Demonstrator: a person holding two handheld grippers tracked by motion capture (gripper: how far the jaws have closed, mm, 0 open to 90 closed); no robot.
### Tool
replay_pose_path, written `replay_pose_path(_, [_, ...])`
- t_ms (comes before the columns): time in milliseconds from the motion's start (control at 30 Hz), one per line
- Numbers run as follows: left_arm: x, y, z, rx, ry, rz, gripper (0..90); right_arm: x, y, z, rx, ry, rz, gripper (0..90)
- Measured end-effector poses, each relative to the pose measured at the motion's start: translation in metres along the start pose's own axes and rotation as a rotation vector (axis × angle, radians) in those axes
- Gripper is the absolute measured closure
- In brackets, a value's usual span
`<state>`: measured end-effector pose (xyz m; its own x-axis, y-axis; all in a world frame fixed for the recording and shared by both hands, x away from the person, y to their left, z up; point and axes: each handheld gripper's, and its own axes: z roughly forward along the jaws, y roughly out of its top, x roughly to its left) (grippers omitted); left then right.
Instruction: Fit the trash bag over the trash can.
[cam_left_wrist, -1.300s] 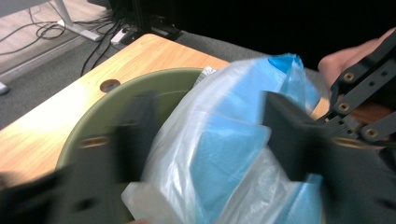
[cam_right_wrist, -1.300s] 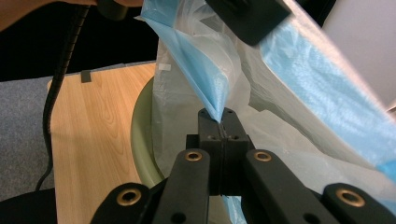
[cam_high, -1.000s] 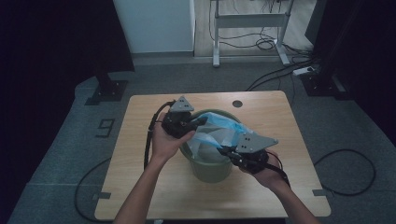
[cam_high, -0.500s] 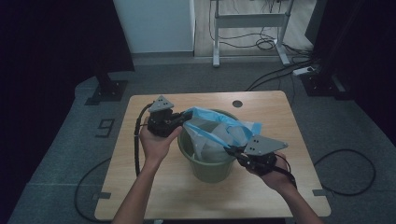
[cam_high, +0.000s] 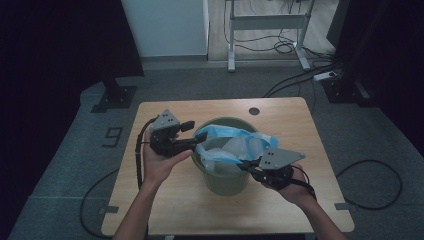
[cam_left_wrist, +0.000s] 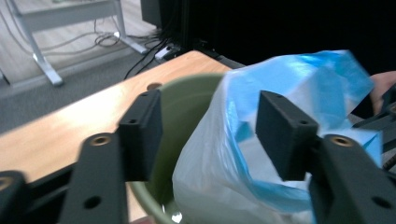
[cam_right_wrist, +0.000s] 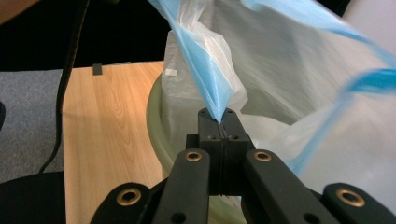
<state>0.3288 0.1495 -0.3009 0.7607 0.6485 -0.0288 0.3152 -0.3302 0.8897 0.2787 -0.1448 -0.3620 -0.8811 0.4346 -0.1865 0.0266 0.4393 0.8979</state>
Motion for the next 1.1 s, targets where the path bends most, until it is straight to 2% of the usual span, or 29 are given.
replay_pose_path(133, [-0.006,0.016,0.008,0.036,-0.024,0.065,31.8,-0.001,0.001,0.001,0.003,0.009,0.000,89.0])
replay_pose_path(267, [-0.006,0.027,0.021,0.076,-0.047,0.100,27.7,-0.004,0.001,0.000,0.001,0.012,0.008,89.0])
replay_pose_path(467, [0.003,0.039,0.048,0.137,-0.124,0.118,22.9,-0.006,0.001,0.000,-0.002,0.018,0.011,88.9])
replay_pose_path(600, [0.009,0.043,0.065,0.179,-0.180,0.124,25.4,-0.006,0.001,0.002,0.004,0.025,0.007,88.9])
replay_pose_path(633, [0.009,0.044,0.068,0.190,-0.181,0.129,27.4,-0.006,0.000,0.003,0.005,0.026,0.006,88.9])
replay_pose_path(733, [0.006,0.044,0.077,0.215,-0.197,0.162,41.2,-0.008,0.000,0.002,0.004,0.025,0.009,88.9])
replay_pose_path(900, [-0.002,0.041,0.087,0.266,-0.199,0.234,69.2,-0.009,-0.001,0.000,0.003,0.022,0.008,88.9])
replay_pose_path(1000, [-0.006,0.040,0.090,0.274,-0.184,0.244,81.7,-0.008,-0.002,-0.001,0.001,0.018,0.008,88.9])
replay_pose_path(1100, [-0.006,0.039,0.088,0.251,-0.143,0.240,89.3,-0.009,-0.003,-0.005,-0.008,0.010,0.010,88.9])
